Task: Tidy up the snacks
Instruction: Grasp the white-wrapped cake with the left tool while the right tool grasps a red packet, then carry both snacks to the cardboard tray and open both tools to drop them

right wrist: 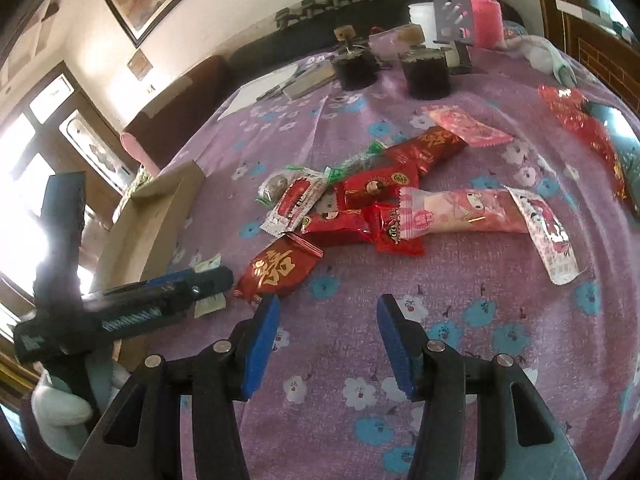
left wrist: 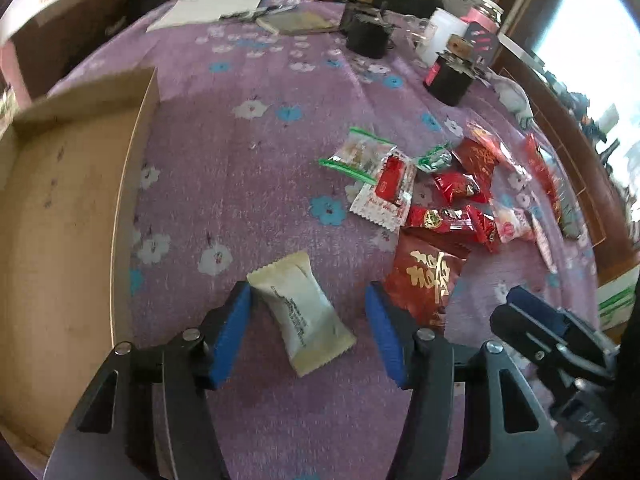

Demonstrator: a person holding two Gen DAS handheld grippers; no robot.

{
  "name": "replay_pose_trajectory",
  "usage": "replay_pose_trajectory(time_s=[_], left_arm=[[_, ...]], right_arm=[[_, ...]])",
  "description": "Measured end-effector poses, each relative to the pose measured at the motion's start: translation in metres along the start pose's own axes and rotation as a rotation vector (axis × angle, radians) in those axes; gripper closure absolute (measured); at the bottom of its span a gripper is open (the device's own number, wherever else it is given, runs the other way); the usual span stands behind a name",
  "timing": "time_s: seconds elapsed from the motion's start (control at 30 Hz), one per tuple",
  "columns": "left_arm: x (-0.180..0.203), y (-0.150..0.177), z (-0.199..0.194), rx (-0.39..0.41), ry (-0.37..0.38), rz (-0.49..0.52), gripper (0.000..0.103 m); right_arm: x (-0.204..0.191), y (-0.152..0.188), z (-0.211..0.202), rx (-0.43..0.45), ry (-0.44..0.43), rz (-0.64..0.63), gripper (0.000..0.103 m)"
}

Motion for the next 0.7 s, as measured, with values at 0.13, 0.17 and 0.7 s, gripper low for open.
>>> replay_pose_trajectory(time_s=[0.13, 0.17, 0.7], left_arm=[[0.000, 0.006, -0.004, -0.004, 0.022, 0.045, 0.083], [-0.003, 0.008, -0.008, -0.002, 0.038, 0.047, 0.083], [-0.050, 0.017, -0.094, 0.101, 0.201, -0.047, 0.082]], right_arm=[[-0.003, -0.003, 0.001, -0.003, -0.005, 0.002, 0.050], [-0.005, -0.004, 0.002, -0.006, -0.002, -0.002, 0.050], [-0.063, -0.030, 0.064, -0.106, 0.183, -0.112, 0.054]])
Point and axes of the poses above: each gripper's, at about its wrist camera, not at the fingertips, and z roughly the way its jaws point, x to its right, y to its underside, the point moved 1 cm from there along z, roughly the way its jaws point, and after that the axes turned 11 degrees about -z, right-handed, at the moved point
